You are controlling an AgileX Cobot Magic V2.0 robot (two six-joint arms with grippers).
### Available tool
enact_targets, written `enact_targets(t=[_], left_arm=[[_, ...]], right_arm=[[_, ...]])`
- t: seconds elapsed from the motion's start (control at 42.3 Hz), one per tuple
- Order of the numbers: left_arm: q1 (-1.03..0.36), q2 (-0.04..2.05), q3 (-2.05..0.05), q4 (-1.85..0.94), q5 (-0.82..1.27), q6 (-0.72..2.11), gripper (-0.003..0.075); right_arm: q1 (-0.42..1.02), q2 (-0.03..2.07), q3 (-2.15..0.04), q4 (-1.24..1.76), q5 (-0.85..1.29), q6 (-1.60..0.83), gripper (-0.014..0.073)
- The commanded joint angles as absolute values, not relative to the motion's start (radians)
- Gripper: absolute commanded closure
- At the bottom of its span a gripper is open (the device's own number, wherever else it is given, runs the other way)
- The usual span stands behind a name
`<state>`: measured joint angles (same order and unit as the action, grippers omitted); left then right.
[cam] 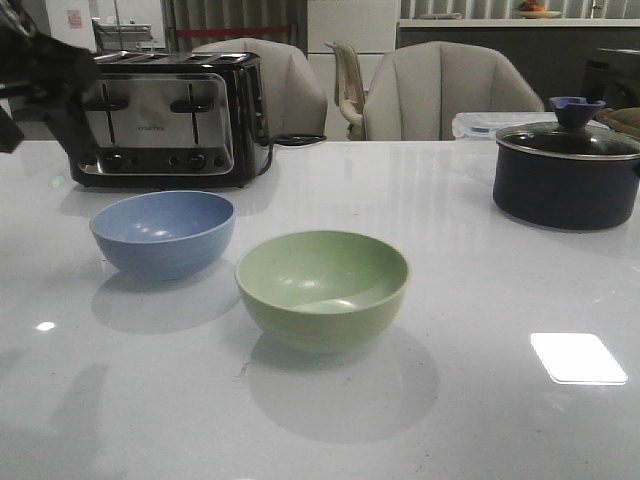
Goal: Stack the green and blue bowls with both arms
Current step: 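Lower the left gripper onto the rim of the light blue bowl and grasp it, then lift the blue bowl with the left gripper and carry it over the green bowl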
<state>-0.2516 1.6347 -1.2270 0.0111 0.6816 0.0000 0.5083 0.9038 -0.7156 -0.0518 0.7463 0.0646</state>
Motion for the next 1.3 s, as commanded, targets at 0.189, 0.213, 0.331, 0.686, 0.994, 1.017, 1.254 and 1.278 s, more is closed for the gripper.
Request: enact_targets(t=[0.189, 0.213, 0.331, 0.686, 0.994, 1.017, 1.254, 1.278], left_arm=[[-0.259, 1.861, -1.443, 0.041, 0.627, 0.000, 0.0212], [-0.259, 1.880, -1.458, 0.041, 0.627, 0.000, 0.0212], [-0.259, 1.945, -1.498, 0.043, 0.614, 0.000, 0.0212], [-0.259, 1.989, -1.510, 0.043, 0.603, 0.000, 0.0480], [-0.259, 1.931, -1.561, 0.054, 0.718, 0.000, 0.0619], [-0.259, 1.919, -1.561, 0.054, 0.720, 0.000, 0.0619], [-0.287, 1.751, -1.561, 0.023, 0.756, 0.000, 0.0619], [-0.295, 1.741, -1.561, 0.017, 0.762, 0.000, 0.0619]], right_arm=[[0.507, 0.894, -0.740, -0.064, 0.694, 0.065, 0.0121], [0.507, 0.894, -0.740, -0.064, 0.694, 0.065, 0.0121], [0.507, 0.894, -0.740, -0.064, 0.694, 0.065, 0.0121], [0.507, 0.894, -0.740, -0.064, 0.694, 0.065, 0.0121], [0.507, 0.894, -0.740, -0.064, 0.694, 0.065, 0.0121], [0.507, 0.894, -0.740, -0.064, 0.694, 0.065, 0.0121], [0.507, 0.894, -0.740, -0.064, 0.694, 0.065, 0.0121], [0.507, 0.894, -0.740, -0.064, 0.694, 0.065, 0.0121]])
